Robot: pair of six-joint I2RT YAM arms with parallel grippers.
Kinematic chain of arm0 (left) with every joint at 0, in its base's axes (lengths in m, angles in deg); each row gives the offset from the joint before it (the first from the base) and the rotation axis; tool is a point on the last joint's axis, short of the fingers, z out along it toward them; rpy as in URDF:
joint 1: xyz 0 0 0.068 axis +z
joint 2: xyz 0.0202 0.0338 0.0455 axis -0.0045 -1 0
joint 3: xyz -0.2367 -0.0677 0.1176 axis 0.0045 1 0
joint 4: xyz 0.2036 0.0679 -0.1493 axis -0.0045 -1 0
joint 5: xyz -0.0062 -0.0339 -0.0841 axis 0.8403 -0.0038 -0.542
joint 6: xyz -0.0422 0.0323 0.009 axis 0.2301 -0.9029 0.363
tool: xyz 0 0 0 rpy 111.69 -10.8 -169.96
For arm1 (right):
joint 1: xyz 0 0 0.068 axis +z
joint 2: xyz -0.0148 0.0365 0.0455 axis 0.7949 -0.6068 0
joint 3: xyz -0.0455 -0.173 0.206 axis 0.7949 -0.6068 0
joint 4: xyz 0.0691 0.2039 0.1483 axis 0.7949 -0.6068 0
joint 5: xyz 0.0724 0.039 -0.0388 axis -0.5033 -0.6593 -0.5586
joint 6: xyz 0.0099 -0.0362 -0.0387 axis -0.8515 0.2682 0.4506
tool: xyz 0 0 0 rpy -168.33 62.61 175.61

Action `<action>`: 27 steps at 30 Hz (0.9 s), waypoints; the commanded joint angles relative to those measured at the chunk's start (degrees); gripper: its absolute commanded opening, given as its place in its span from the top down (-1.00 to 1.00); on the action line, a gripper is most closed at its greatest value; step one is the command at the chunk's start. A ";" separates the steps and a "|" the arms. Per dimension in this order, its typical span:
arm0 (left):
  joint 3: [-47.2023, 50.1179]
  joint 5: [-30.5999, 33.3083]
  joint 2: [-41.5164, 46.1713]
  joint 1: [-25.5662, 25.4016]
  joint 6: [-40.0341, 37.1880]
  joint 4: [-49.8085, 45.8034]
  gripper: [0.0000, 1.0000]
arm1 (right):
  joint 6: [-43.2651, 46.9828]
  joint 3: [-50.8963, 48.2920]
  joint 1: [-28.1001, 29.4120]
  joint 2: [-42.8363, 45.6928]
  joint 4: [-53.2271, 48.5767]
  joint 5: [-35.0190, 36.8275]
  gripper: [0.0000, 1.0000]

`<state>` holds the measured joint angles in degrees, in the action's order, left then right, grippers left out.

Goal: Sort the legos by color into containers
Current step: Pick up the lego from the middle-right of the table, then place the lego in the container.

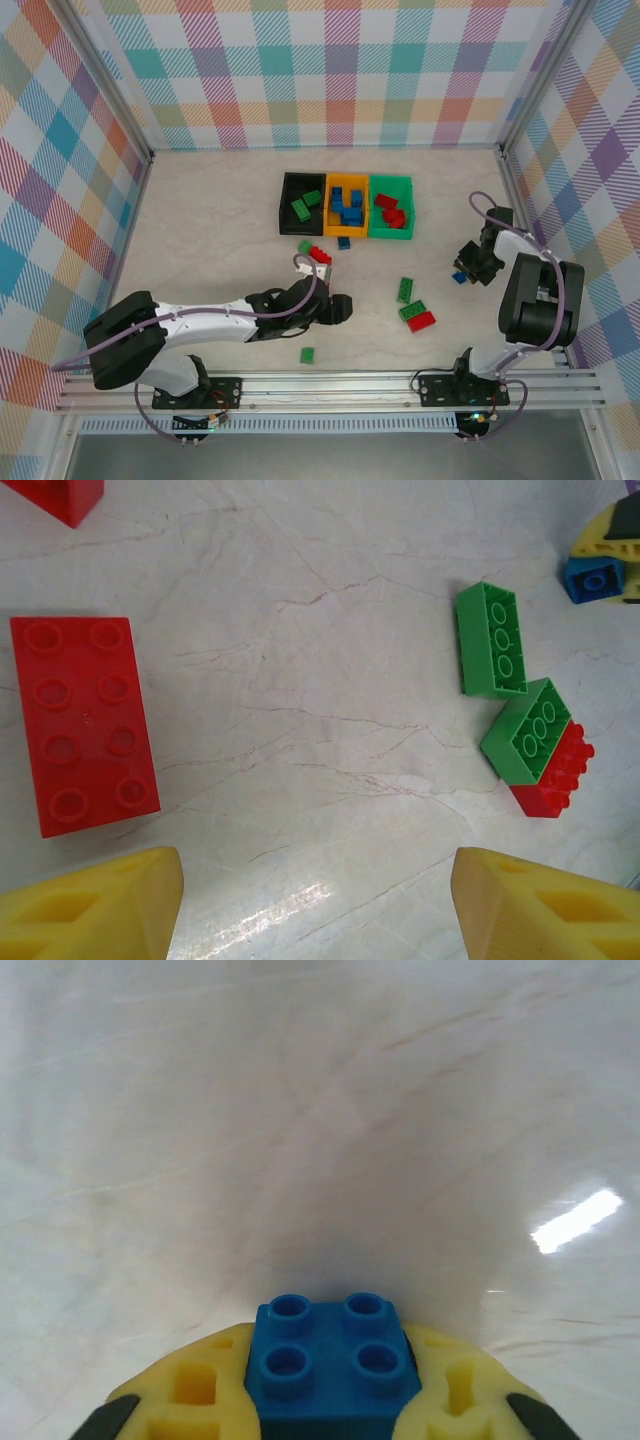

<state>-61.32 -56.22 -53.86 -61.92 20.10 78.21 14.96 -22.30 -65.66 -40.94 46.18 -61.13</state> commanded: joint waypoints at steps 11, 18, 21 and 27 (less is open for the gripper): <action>4.14 12.90 10.72 -0.58 5.57 -12.62 -0.38 | 1.02 13.02 23.35 6.31 -3.54 -6.62 0.64; 3.90 13.68 14.75 -0.67 7.45 -17.15 -0.38 | 2.16 31.09 30.51 -6.84 -3.65 -4.93 0.61; 4.23 13.95 16.36 -0.67 8.60 -18.83 -0.39 | 3.15 39.46 32.12 -13.21 -4.35 -6.61 0.58; 3.93 12.74 18.55 -0.67 9.11 -19.30 -0.40 | 9.56 61.13 35.06 -28.45 -11.90 -6.19 0.34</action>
<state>-57.56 -43.74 -36.68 -61.96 28.24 60.44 19.94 30.58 -32.09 -65.05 39.62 -67.18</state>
